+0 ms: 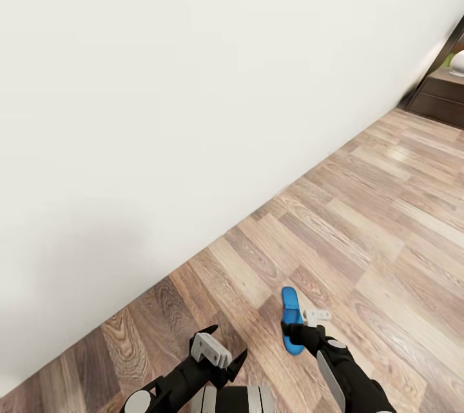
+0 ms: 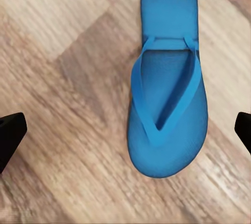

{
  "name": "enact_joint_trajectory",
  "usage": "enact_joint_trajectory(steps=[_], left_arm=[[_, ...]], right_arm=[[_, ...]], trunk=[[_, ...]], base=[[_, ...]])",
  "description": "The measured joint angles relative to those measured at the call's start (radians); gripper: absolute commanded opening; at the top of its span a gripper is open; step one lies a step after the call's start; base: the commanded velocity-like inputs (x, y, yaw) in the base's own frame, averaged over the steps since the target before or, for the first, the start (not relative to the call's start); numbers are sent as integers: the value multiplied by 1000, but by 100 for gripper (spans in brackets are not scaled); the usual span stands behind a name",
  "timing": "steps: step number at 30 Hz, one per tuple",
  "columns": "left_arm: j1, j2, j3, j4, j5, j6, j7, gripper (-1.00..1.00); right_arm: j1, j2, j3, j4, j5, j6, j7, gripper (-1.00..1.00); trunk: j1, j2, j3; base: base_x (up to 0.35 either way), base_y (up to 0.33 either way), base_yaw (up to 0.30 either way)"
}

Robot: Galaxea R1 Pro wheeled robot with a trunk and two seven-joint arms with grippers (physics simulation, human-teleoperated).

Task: In the bedroom, move the book from the bed onto either nightstand, and place the two sandals side by side next to the bed.

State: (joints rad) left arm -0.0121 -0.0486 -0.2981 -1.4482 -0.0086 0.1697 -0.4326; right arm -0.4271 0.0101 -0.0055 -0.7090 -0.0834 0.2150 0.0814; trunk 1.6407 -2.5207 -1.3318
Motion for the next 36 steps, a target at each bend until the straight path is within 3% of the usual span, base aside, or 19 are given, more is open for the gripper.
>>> enact_joint_trajectory(steps=[6, 9, 12, 14, 15, 18, 21, 27, 36], left_arm=[[0, 2, 8, -5, 1, -1, 0, 100], [0, 2, 68, -46, 6, -1, -2, 100], [0, 1, 100, -95, 11, 1, -3, 100], [0, 0, 115, -134, 32, 4, -3, 100], [0, 2, 122, -169, 64, 30, -4, 100], [-3, 5, 138, -192, 86, 82, -4, 100], [-8, 6, 197, -199, 95, 107, -7, 100], [-9, 8, 279, -189, 100, 112, -11, 100], [-9, 7, 314, -168, 98, 107, -9, 100]], right_arm=[[0, 0, 0, 1, 0, 0, 0, 100], [0, 1, 0, 3, 0, 0, 0, 100], [0, 1, 1, 3, 0, 0, 0, 100], [0, 2, 1, 3, 0, 0, 0, 100], [0, 2, 1, 3, 1, 0, 0, 100], [1, 2, 1, 3, 1, 1, 0, 100], [0, 2, 1, 3, 1, 1, 0, 100], [0, 2, 1, 3, 0, 1, 0, 100], [0, 2, 1, 2, 1, 1, 0, 100]], trunk=[[3, -1, -23], [3, -2, -27], [3, -2, -27], [3, -2, -27], [3, -2, -27], [3, -2, -27], [3, -2, -27], [3, -2, -27], [3, -2, -27]], base=[[0, 0, 0], [0, 0, 0], [0, 0, 0], [0, 0, 0], [0, 0, 0], [0, 0, 0], [0, 0, 0], [0, 0, 0], [0, 0, 0]])
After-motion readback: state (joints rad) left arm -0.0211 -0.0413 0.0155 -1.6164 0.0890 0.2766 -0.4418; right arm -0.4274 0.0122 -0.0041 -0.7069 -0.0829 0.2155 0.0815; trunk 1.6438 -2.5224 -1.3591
